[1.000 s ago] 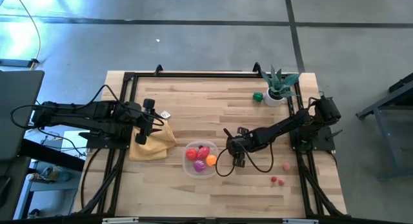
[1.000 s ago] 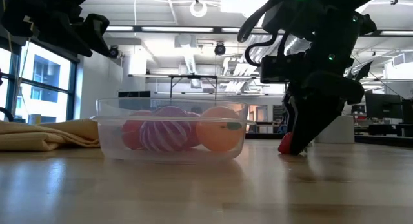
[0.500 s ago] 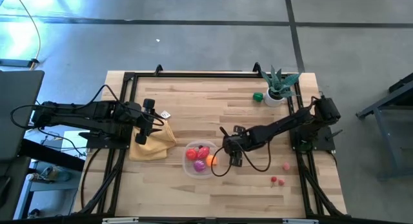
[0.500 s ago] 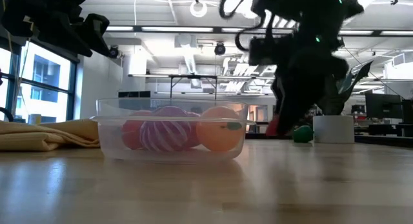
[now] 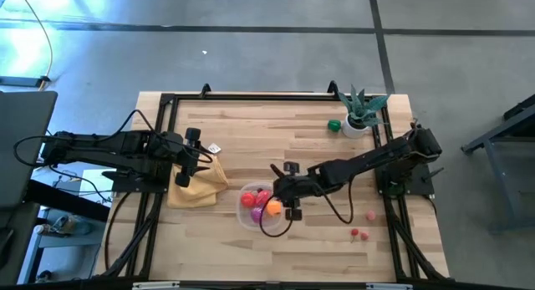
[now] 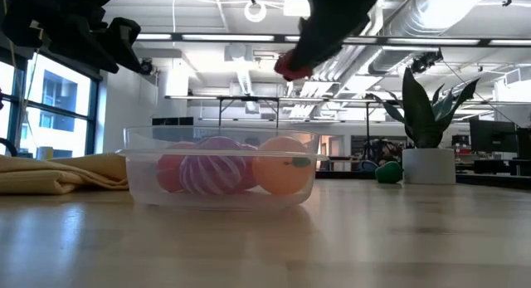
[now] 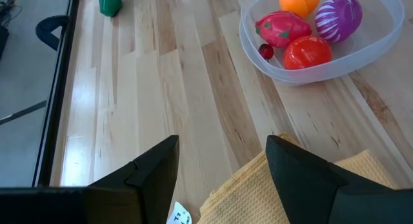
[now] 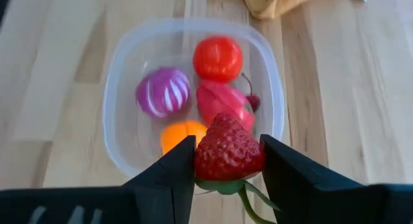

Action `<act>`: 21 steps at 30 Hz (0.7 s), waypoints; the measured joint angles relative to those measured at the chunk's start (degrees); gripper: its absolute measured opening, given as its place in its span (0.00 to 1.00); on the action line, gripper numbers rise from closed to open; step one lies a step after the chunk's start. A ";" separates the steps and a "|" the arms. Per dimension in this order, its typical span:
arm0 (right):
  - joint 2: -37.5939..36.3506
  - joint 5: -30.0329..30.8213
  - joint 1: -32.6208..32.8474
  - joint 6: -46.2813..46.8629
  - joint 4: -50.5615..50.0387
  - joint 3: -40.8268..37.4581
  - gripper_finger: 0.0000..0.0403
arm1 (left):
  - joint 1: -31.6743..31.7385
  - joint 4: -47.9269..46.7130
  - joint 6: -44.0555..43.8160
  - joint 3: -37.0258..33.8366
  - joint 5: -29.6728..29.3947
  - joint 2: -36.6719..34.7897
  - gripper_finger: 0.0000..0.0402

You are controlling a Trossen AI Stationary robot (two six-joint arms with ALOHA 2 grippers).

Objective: Pick and placing Produce into tupperware
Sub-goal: Put the red strawberry into the transparent bin

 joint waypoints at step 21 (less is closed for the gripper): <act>10.90 -9.41 -4.35 -4.23 10.21 -1.82 0.35 | 0.00 0.01 0.00 0.00 0.00 -0.02 0.55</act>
